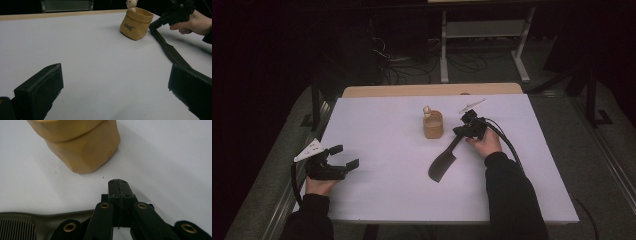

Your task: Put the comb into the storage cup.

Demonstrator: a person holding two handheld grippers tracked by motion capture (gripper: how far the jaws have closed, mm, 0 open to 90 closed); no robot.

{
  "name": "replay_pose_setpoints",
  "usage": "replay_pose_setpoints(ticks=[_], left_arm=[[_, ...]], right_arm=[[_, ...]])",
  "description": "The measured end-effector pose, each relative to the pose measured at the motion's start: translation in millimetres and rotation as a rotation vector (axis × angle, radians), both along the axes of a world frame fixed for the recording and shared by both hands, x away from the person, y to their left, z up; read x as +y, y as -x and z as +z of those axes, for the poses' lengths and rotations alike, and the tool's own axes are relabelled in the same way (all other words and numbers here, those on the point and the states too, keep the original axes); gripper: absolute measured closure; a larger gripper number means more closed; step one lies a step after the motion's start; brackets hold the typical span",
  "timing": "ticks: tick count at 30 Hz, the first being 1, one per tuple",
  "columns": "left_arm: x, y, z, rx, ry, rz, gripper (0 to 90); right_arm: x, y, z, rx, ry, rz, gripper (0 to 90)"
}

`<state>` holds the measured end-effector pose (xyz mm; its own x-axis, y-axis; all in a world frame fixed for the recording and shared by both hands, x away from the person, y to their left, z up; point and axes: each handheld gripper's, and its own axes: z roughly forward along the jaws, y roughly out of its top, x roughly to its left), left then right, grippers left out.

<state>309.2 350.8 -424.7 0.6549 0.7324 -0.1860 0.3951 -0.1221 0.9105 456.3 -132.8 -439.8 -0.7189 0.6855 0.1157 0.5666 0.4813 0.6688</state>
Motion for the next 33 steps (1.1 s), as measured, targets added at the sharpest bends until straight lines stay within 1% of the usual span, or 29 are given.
replay_pose_setpoints(ticks=[4,8,14,17,21,23,28,33], left_arm=[[-0.1,-0.2,-0.1,0.001,-0.001,-0.002,0.0],[0.1,-0.1,-0.2,0.002,-0.001,-0.002,0.0],[-0.1,-0.1,-0.2,0.002,-0.002,-0.002,0.0],[-0.1,-0.2,-0.2,0.001,-0.002,-0.004,0.0],[-0.3,-0.1,-0.3,0.002,-0.003,-0.006,0.0],[-0.2,-0.2,-0.4,0.003,-0.002,-0.004,0.0],[-0.3,-0.3,-0.5,0.005,-0.004,-0.006,0.0],[-0.5,-0.3,-0.6,0.006,-0.004,-0.006,0.0]], right_arm=[[-3.1,1.3,-3.8,0.007,0.013,-0.004,88.7],[-6.6,2.8,-5.6,0.013,0.008,-0.01,88.7],[-10.0,7.1,-4.6,0.008,0.002,-0.011,88.7],[-11.3,10.6,-3.6,0.002,0.003,-0.005,88.7],[-13.4,14.2,-4.8,0.009,0.004,-0.001,88.7],[-14.5,15.8,-5.3,0.005,0.009,-0.002,88.7],[-19.8,22.6,-6.2,-0.015,-0.004,-0.004,88.7],[-22.2,25.9,-5.9,-0.012,-0.005,0.0,88.7]])
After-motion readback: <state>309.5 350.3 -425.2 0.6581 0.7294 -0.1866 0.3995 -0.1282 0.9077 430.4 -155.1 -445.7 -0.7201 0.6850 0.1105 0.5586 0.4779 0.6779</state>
